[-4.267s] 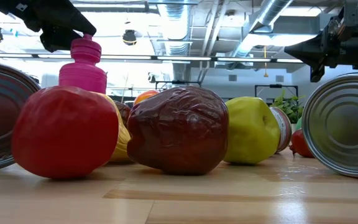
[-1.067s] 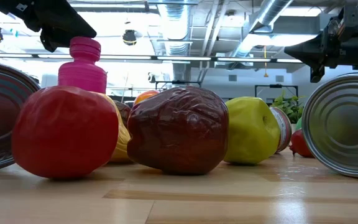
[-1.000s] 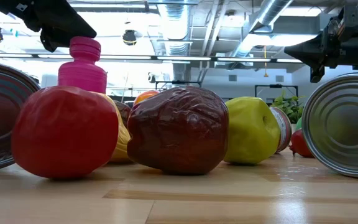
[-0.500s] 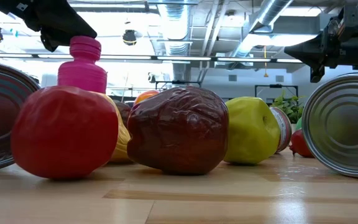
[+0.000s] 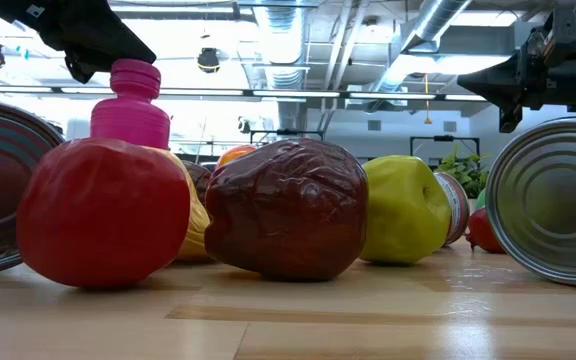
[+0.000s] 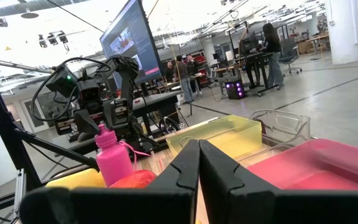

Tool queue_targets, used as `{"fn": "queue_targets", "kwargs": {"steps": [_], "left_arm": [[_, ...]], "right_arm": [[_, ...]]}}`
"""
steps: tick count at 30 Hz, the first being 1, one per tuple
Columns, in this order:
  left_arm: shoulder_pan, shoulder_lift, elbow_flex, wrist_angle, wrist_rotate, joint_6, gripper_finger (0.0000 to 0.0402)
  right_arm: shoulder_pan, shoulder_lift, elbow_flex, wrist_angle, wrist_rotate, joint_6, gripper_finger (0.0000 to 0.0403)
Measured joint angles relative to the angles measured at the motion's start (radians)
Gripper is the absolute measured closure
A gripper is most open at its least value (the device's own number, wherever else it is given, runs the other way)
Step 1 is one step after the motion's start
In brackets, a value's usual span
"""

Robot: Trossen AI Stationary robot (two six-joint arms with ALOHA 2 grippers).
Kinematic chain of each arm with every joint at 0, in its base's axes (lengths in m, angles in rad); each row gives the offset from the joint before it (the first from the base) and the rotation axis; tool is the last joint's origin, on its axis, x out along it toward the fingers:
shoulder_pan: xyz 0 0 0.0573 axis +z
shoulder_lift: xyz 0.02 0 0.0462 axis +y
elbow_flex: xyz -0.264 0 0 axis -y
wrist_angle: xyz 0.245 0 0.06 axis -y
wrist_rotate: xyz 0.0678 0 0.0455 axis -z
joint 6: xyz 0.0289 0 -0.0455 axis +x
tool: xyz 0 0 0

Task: Pick & Place Food Item
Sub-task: Put the pink tumbler into the yellow bin

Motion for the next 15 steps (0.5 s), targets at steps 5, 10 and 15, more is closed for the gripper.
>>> {"fn": "queue_targets", "kwargs": {"steps": [5, 10, 15], "left_arm": [[0.0, 0.0, 0.0, 0.0, 0.0, 0.0, 0.0306], [0.0, 0.0, 0.0, 0.002, 0.019, 0.0, 0.032], [0.0, -0.001, 0.002, 0.007, 0.069, 0.0, 0.0337]], "right_arm": [[0.0, 0.0, 0.0, 0.0, 0.0, 0.0, 0.0397], [0.0, 0.0, 0.0, 0.0, 0.0, 0.0, 0.0397], [0.0, 0.0, 0.0, 0.0, 0.0, 0.0, 0.0397]]}}
